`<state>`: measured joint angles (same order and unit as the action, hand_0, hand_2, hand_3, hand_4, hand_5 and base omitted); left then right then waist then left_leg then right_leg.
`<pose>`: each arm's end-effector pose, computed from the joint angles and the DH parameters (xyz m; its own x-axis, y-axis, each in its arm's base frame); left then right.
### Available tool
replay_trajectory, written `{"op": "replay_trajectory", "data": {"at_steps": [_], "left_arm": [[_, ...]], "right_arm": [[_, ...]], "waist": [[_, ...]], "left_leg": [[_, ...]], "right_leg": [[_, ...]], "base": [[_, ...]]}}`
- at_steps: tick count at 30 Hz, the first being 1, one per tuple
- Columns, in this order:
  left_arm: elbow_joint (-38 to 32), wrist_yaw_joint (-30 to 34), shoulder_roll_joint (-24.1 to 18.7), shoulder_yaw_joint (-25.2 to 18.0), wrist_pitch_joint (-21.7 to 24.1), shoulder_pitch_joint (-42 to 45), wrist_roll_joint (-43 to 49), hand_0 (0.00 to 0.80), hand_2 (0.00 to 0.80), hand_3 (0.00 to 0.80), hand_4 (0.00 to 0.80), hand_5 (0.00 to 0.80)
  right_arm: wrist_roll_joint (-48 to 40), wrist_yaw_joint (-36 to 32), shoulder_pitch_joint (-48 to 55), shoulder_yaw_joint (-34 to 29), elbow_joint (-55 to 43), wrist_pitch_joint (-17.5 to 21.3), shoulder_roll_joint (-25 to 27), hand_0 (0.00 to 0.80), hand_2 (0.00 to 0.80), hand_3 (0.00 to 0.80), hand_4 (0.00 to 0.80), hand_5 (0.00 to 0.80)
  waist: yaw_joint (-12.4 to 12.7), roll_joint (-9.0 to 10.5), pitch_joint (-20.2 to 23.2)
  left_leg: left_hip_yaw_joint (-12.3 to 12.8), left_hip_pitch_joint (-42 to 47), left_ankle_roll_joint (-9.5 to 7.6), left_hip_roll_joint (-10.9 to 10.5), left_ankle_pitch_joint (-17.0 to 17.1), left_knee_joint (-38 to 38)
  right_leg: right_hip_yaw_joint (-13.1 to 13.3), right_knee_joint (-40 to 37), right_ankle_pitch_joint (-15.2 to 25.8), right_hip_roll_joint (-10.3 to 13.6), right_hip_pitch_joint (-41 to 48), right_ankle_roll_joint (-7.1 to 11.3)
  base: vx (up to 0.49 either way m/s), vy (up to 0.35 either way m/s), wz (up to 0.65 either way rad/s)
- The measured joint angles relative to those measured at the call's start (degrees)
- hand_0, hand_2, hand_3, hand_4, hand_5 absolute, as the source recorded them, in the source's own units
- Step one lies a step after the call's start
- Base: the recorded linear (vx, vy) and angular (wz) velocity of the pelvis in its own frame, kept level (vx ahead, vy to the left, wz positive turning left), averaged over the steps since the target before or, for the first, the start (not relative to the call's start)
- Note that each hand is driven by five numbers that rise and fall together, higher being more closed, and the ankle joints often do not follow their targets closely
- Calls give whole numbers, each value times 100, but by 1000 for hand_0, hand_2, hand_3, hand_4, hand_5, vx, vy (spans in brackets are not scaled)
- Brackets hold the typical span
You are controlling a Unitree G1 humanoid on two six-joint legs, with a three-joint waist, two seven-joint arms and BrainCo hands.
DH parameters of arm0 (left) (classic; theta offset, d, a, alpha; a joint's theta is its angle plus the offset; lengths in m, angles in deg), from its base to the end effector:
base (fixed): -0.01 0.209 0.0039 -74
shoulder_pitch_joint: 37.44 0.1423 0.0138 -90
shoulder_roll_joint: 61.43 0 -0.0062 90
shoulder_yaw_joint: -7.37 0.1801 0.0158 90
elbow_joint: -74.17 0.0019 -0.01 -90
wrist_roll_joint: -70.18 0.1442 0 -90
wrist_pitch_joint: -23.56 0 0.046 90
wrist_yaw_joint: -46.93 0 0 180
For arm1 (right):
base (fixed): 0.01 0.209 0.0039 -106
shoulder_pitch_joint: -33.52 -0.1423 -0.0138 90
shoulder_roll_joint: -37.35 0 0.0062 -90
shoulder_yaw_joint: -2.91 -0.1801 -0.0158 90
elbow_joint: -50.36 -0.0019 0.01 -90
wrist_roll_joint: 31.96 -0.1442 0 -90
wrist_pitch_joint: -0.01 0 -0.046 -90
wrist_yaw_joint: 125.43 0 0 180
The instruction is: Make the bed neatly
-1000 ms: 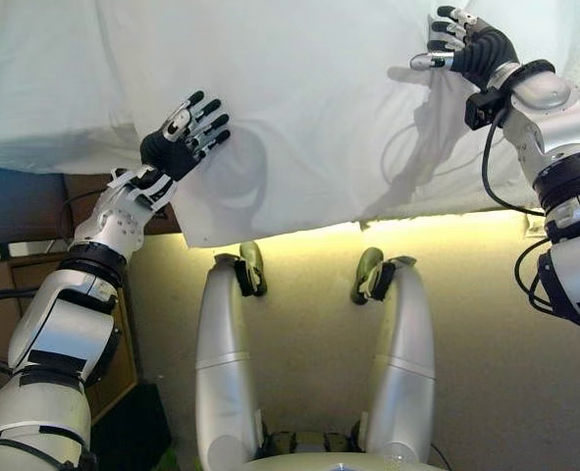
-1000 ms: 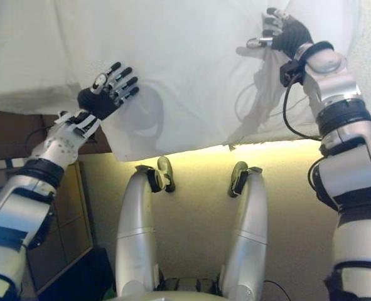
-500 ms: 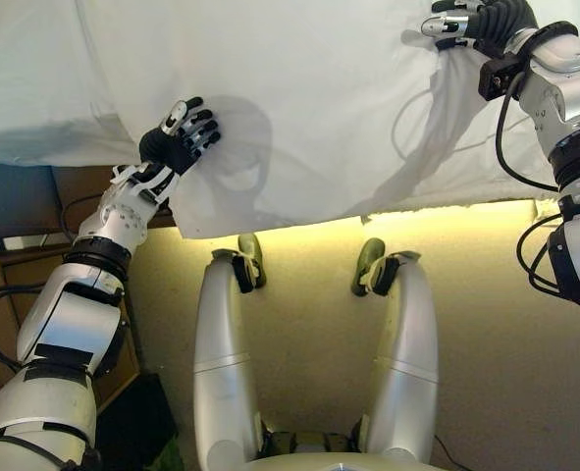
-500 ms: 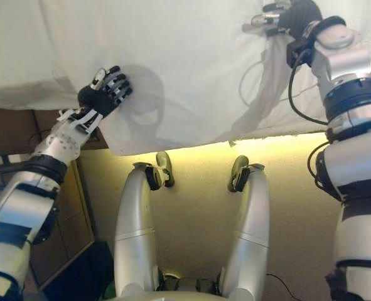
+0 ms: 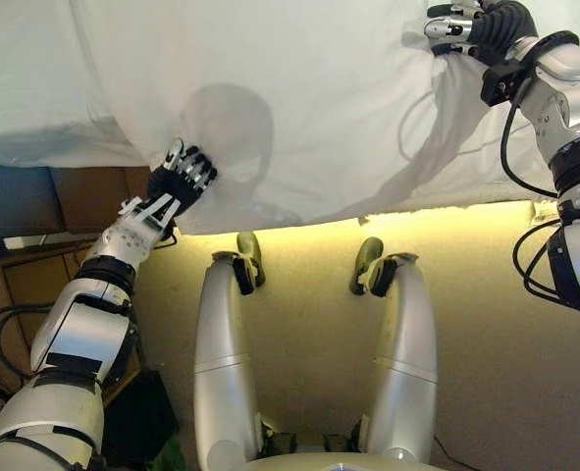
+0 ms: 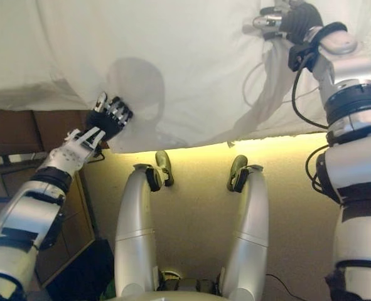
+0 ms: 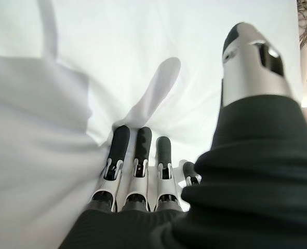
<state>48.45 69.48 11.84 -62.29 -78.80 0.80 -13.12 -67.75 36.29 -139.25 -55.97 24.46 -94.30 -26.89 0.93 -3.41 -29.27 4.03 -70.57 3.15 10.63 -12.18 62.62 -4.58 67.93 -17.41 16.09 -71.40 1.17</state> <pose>0.3385 0.2506 0.1120 0.9641 -0.2508 -0.0868 0.1135 0.6852 -0.7195 0.3625 -0.2437 0.3099 0.9761 0.1709 0.1344 -0.1201 0.9390 -0.3222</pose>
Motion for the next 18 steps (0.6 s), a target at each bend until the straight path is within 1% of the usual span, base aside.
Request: {"op": "replay_trajectory", "data": {"at_steps": [2, 6, 8, 10, 13, 15, 17, 18], "left_arm": [[86, -13, 51, -152, -117, 170, 44, 0, 0, 0, 0, 0], [319, -5, 86, -211, -367, 586, 161, 0, 0, 0, 0, 0], [519, 17, 208, -365, -413, 791, 225, 0, 0, 0, 0, 0], [675, 51, 349, -424, -401, 1123, 388, 0, 0, 0, 0, 0], [680, 265, 489, -706, -123, 1586, 378, 0, 0, 0, 0, 0], [671, 468, 550, -747, 91, 1824, 365, 0, 0, 0, 0, 0], [536, 715, 597, -810, 328, 2039, 202, 0, 0, 0, 0, 0], [350, 815, 606, -810, 466, 2141, 17, 0, 0, 0, 0, 0]], "right_arm": [[-104, 20, 62, 0, 1, 73, -6, 0, 0, 0, 0, 0], [-460, 44, 176, -8, -8, 316, -13, 0, 0, 0, 0, 0], [-700, 42, 293, -80, -48, 404, -20, 0, 0, 0, 0, 0], [-963, 35, 452, -152, -123, 419, -33, 0, 0, 0, 0, 0], [-1250, -82, 731, -319, -249, 408, -51, 0, 0, 0, 0, 0], [-1348, -188, 902, -373, -273, 380, -94, 0, 0, 0, 0, 0], [-1394, -332, 1080, -440, -283, 230, -150, 0, 0, 0, 0, 0], [-1394, -408, 1164, -473, -270, 155, -163, 0, 0, 0, 0, 0]], "waist": [[0, 3, 3], [-1, 6, 5], [-3, 6, 5], [-1, 6, 5], [10, 6, 5], [13, 4, 4], [24, 3, 3], [36, 3, 3]], "left_leg": [[-33, -1, 1, 2, 4, -7], [-64, 5, 16, 1, 32, -92], [-61, 56, 56, 1, 60, -161], [-56, 145, 63, 3, 61, -223], [-33, 289, 66, 12, 61, -293], [-3, 459, 66, 16, 62, -366], [27, 696, 54, 18, 71, -500], [38, 824, 57, 20, 103, -599]], "right_leg": [[-40, -24, 2, -11, 32, -1], [-72, -111, 20, -14, 61, -8], [-107, -182, 35, -19, 129, 3], [-128, -234, 37, -15, 225, 8], [-141, -284, 36, -13, 360, 7], [-139, -344, 35, -14, 510, 8], [-147, -461, 32, -21, 736, 3], [-156, -536, 36, -12, 851, 7]], "base": [[0, 0, 0], [0, 0, 0], [0, 0, 0], [0, 0, 0], [30, 16, 1], [57, 6, -1], [56, -31, 0], [55, -45, 6]]}}
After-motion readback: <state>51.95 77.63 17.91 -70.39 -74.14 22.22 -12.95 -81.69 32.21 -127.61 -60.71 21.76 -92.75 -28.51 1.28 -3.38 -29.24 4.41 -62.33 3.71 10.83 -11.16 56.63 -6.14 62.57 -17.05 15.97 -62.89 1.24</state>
